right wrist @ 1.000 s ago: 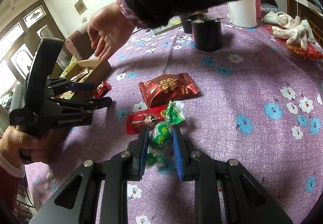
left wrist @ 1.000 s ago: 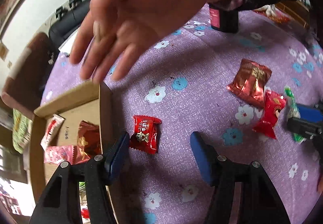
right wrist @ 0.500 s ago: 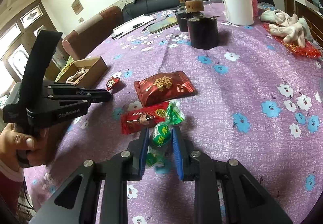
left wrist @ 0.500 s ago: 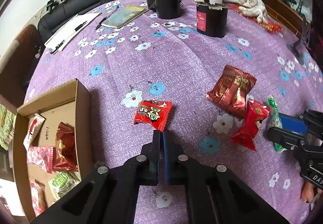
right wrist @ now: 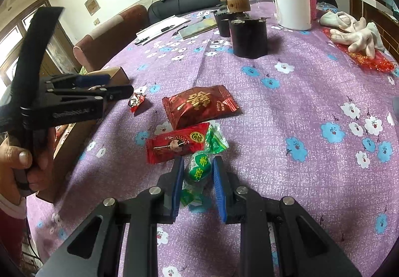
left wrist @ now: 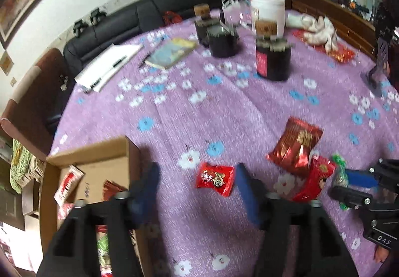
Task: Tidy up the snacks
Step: 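Grasp the small red candy with the left gripper while the right holds the green pastry, then carry both held snacks over the box and open both grippers to drop them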
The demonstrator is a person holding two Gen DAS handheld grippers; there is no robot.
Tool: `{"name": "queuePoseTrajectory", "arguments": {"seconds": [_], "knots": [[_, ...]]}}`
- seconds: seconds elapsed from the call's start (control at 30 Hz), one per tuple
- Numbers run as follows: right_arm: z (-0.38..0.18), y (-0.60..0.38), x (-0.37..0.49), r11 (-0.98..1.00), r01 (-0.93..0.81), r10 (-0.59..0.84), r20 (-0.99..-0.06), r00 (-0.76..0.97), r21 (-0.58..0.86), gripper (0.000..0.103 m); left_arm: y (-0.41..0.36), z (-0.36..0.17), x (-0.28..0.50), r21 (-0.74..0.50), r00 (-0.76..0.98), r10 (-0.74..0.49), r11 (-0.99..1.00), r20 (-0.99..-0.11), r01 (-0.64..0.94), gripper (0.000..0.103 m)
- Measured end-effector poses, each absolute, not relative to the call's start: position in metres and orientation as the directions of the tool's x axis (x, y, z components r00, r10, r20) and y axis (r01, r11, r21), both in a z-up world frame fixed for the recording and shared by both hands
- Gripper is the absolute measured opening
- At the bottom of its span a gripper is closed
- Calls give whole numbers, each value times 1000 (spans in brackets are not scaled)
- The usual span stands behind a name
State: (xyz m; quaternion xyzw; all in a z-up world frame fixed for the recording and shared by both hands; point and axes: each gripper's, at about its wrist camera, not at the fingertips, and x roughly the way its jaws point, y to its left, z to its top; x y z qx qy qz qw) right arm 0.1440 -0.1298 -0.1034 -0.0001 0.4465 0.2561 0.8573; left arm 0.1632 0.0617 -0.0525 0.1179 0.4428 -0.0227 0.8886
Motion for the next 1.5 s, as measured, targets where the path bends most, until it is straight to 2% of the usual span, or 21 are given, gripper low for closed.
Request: {"name": "queuePoseTrajectory", "arguments": {"seconds": [0.07,0.27,0.4,0.43,0.5,0.83,1.17,1.5], "knots": [[-103,-130,144,869,-439,439,-765,471,228,22,58,-52,164,217,617,78,964,-783,153,84],[-103,-129,143,869,-439,438,-765,472,227,22,43,-72,174,271,580,112,943,-807,194,82],[-104,-130,143,870,-439,437,-765,473,226,22,38,-88,176,282,554,128,938,-822,201,55],[-104,-129,143,870,-439,436,-765,474,224,22,40,-88,176,267,547,120,943,-829,198,52],[-104,-129,143,871,-440,434,-765,475,220,22,44,-87,178,230,534,101,956,-839,180,31],[-100,-133,144,889,-423,393,-766,508,175,22,43,-86,166,178,544,75,974,-836,140,23],[-73,-133,128,884,-432,410,-736,539,176,22,62,-52,130,59,605,-5,995,-796,86,23],[-42,-82,91,807,-553,522,-690,502,207,22,123,-4,60,23,681,83,995,-727,-96,23]]}}
